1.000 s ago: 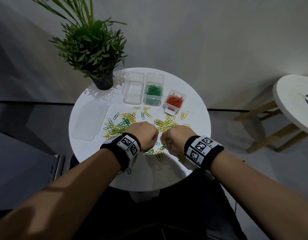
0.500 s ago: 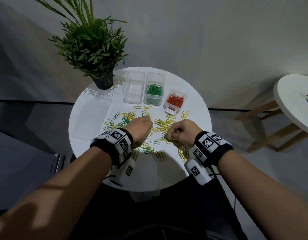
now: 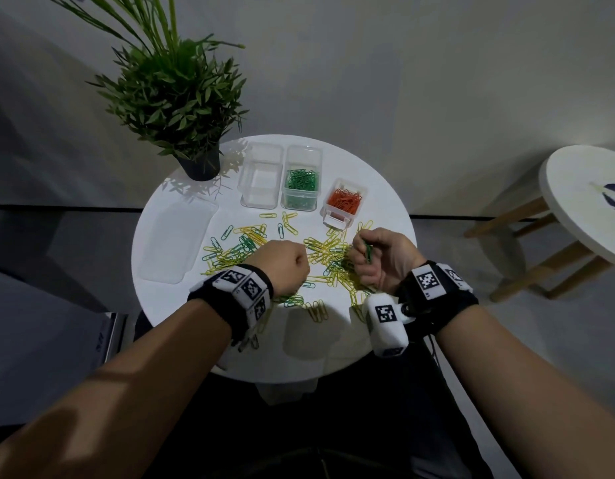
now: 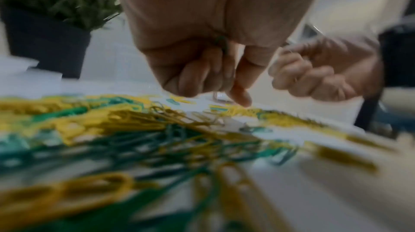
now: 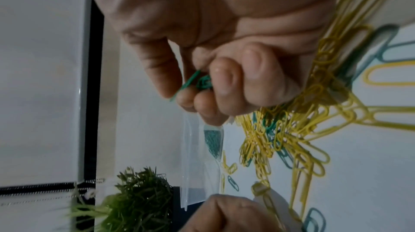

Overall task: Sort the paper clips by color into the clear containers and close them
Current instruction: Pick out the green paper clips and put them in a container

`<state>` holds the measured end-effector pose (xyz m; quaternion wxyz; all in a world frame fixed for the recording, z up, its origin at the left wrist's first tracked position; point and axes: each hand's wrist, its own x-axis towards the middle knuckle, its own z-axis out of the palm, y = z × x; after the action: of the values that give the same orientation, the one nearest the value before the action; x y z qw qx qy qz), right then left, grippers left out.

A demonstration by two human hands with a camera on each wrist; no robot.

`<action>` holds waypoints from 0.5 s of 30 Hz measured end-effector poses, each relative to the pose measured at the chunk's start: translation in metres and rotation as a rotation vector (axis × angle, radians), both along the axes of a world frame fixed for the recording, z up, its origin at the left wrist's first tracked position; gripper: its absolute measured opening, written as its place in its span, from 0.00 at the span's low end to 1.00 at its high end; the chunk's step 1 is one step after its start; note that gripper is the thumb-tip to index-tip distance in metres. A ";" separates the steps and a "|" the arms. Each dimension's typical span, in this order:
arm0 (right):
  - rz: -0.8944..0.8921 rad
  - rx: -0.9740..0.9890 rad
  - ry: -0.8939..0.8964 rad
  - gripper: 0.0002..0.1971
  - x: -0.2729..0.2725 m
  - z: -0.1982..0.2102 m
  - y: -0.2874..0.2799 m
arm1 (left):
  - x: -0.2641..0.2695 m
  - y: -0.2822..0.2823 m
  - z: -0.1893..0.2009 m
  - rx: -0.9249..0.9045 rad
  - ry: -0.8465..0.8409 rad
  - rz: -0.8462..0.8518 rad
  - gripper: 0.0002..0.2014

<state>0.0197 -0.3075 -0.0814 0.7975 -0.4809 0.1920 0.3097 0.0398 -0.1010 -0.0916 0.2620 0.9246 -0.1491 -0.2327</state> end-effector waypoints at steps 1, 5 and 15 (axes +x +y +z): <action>0.001 -0.002 -0.004 0.08 -0.001 0.000 0.000 | -0.001 0.000 0.001 0.088 -0.058 -0.068 0.06; -0.035 -0.096 -0.019 0.04 0.004 -0.007 -0.003 | -0.001 0.000 0.002 0.279 -0.176 -0.207 0.06; 0.768 -1.467 -0.700 0.10 0.016 0.005 0.027 | 0.000 -0.010 0.011 0.420 -0.230 -0.356 0.06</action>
<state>0.0358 -0.2800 -0.0763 0.1442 -0.9672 -0.0864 0.1905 0.0396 -0.1110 -0.0804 0.0016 0.9382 -0.2864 -0.1943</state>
